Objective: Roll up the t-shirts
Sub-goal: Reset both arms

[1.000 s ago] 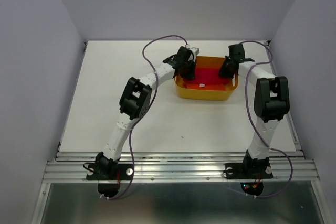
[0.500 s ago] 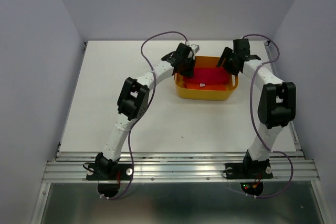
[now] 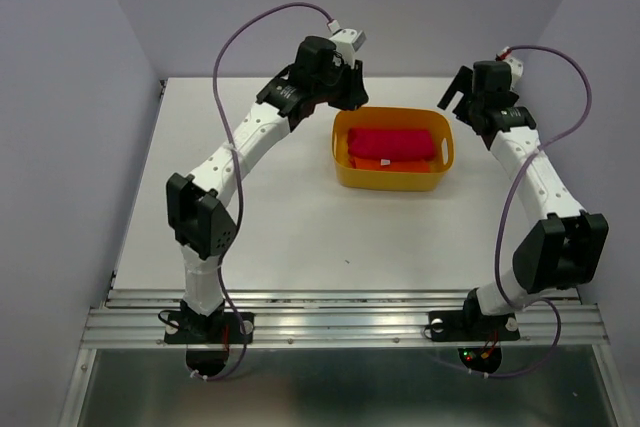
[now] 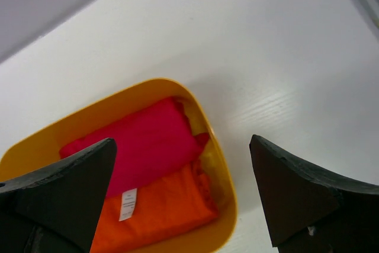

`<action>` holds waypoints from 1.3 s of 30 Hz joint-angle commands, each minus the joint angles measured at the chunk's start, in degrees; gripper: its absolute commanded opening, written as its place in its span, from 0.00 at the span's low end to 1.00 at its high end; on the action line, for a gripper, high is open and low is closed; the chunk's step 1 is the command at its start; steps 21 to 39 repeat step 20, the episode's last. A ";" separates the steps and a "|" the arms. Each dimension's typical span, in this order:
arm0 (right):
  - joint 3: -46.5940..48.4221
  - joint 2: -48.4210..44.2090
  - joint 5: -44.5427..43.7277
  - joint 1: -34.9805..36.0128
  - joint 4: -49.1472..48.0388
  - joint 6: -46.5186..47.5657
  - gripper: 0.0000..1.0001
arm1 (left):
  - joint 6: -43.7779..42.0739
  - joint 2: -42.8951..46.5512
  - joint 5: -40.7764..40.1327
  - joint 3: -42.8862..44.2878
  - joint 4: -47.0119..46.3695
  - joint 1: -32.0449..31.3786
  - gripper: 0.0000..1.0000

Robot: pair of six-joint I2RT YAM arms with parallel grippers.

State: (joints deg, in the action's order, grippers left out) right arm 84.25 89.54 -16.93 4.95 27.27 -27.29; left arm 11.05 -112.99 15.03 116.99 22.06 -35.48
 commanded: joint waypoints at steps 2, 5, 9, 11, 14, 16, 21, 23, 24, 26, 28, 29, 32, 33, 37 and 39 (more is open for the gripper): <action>-6.88 -6.99 -18.47 -0.03 5.95 -3.11 1.00 | 2.57 11.11 -1.05 -10.35 -3.78 0.94 0.46; -11.89 -10.94 -20.33 -0.03 8.06 -5.84 1.00 | 6.17 16.21 -4.73 -16.76 -7.02 1.91 0.57; -18.83 -17.27 -19.72 -0.03 8.15 -7.60 1.00 | 9.42 23.58 -9.55 -24.50 -9.93 2.79 0.65; -21.04 -19.65 -19.37 -0.03 8.15 -8.22 1.00 | 10.22 25.79 -11.94 -27.15 -10.37 2.96 0.65; -24.56 -23.35 -19.90 -0.03 8.15 -9.36 1.00 | 10.66 29.84 -16.50 -32.33 -10.73 3.14 0.65; -26.14 -25.54 -20.33 -0.03 8.50 -10.15 1.00 | 10.92 32.81 -18.79 -33.92 -10.46 3.23 0.65; -28.87 -28.97 -20.34 -0.03 8.77 -12.08 1.00 | 11.36 37.83 -21.35 -38.49 -10.81 3.23 0.65; -28.87 -28.97 -20.34 -0.03 8.77 -12.08 1.00 | 11.36 37.83 -21.35 -38.49 -10.81 3.23 0.65; -28.87 -28.97 -20.34 -0.03 8.77 -12.08 1.00 | 11.36 37.83 -21.35 -38.49 -10.81 3.23 0.65; -28.87 -28.97 -20.34 -0.03 8.77 -12.08 1.00 | 11.36 37.83 -21.35 -38.49 -10.81 3.23 0.65; -28.87 -28.97 -20.34 -0.03 8.77 -12.08 1.00 | 11.36 37.83 -21.35 -38.49 -10.81 3.23 0.65; -28.87 -28.97 -20.34 -0.03 8.77 -12.08 1.00 | 11.36 37.83 -21.35 -38.49 -10.81 3.23 0.65; -28.87 -28.97 -20.34 -0.03 8.77 -12.08 1.00 | 11.36 37.83 -21.35 -38.49 -10.81 3.23 0.65; -28.87 -28.97 -20.34 -0.03 8.77 -12.08 1.00 | 11.36 37.83 -21.35 -38.49 -10.81 3.23 0.65; -28.87 -28.97 -20.34 -0.03 8.77 -12.08 1.00 | 11.36 37.83 -21.35 -38.49 -10.81 3.23 0.65; -28.87 -28.97 -20.34 -0.03 8.77 -12.08 1.00 | 11.36 37.83 -21.35 -38.49 -10.81 3.23 0.65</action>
